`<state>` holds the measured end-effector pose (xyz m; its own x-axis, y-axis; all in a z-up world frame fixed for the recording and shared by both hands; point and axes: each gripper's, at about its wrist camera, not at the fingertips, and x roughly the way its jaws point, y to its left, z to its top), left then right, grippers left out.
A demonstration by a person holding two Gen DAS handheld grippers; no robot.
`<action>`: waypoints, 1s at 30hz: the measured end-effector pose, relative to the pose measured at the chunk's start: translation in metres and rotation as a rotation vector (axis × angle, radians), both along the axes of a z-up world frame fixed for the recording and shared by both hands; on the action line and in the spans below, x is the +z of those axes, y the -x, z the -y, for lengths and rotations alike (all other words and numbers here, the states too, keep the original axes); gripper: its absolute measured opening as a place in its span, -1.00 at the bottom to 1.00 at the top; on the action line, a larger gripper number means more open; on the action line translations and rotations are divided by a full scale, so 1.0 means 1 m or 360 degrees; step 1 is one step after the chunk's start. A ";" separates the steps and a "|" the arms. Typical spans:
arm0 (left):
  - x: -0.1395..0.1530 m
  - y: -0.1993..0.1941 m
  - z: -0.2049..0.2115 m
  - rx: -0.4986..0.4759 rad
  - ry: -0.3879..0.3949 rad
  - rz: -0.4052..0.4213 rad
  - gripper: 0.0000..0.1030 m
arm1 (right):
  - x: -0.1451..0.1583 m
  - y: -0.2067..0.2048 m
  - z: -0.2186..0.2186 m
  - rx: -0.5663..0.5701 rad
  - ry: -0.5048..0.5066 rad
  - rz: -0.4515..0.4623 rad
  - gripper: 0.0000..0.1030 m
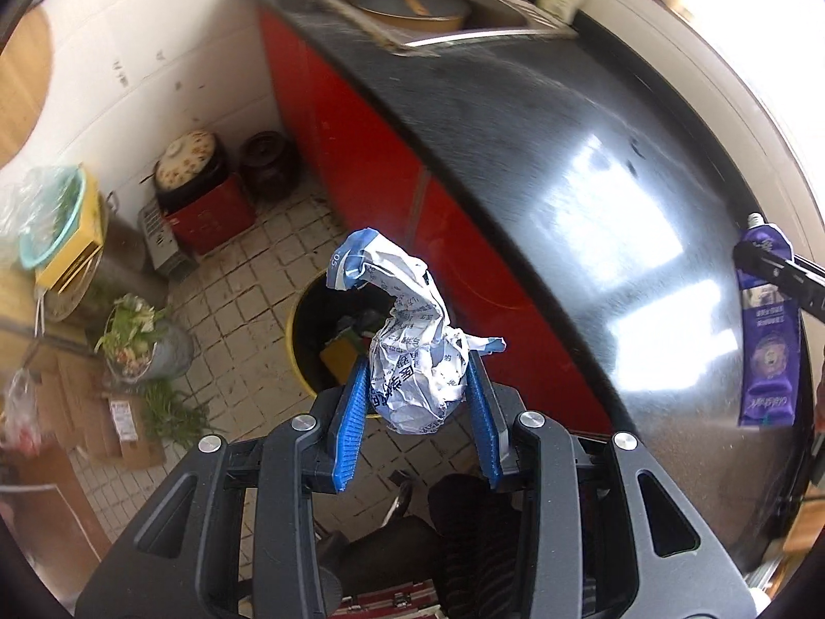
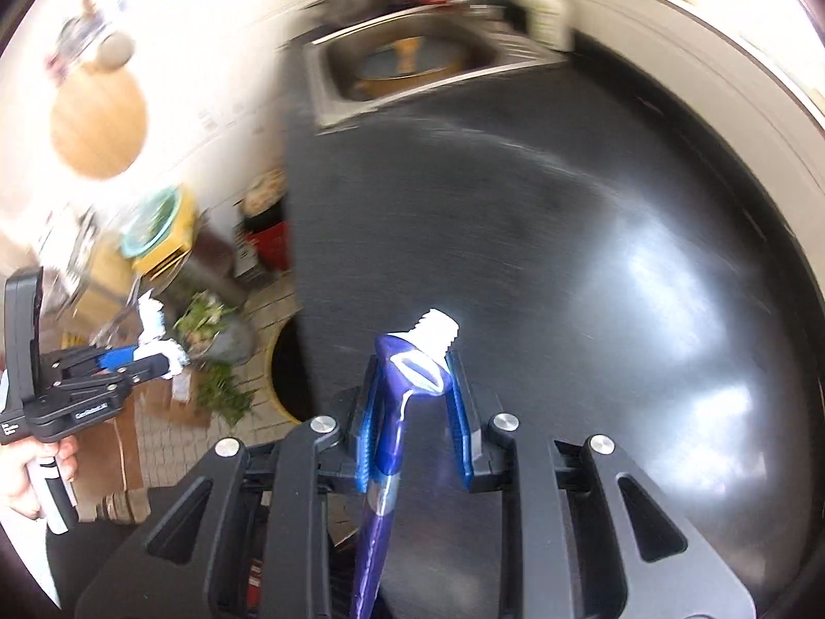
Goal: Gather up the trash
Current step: 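Carry the foil wrapper and purple tube in both tools over the bin, then open both tools to drop the foil and tube into the bin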
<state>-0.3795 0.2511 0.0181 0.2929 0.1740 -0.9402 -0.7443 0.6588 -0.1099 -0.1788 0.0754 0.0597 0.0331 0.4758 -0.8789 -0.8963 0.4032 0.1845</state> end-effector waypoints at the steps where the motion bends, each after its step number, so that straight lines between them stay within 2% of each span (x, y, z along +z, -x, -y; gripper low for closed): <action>1: 0.001 0.004 -0.003 0.0018 -0.0003 0.0002 -0.30 | -0.001 0.008 -0.010 0.0033 0.0001 -0.0004 -0.53; 6: -0.004 0.022 -0.018 0.0105 -0.0006 -0.0009 -0.30 | -0.016 0.053 -0.067 0.0247 0.0035 -0.0043 -0.53; 11: -0.027 0.034 -0.036 0.0204 0.0034 -0.0028 -0.30 | -0.044 0.091 -0.123 0.0401 0.0105 -0.0055 -0.53; 16: -0.072 0.045 -0.050 0.0300 0.0130 -0.0039 -0.30 | -0.079 0.122 -0.162 0.0525 0.0187 0.0003 -0.53; 21: -0.127 0.053 -0.067 0.0406 0.0274 -0.0004 -0.30 | -0.133 0.143 -0.202 0.0602 0.0317 0.0088 -0.53; 25: -0.172 0.060 -0.087 0.0510 0.0391 0.0044 -0.30 | -0.175 0.142 -0.217 0.0606 0.0408 0.0106 -0.53; 30: -0.207 0.053 -0.091 0.0478 0.0448 -0.0002 -0.30 | -0.215 0.134 -0.233 0.0594 0.0478 0.0107 -0.53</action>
<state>-0.4330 0.3426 -0.1885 0.2673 -0.0125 -0.9635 -0.8992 0.3562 -0.2540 -0.3131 0.3081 -0.1557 -0.0304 0.1912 -0.9811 -0.9959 0.0782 0.0461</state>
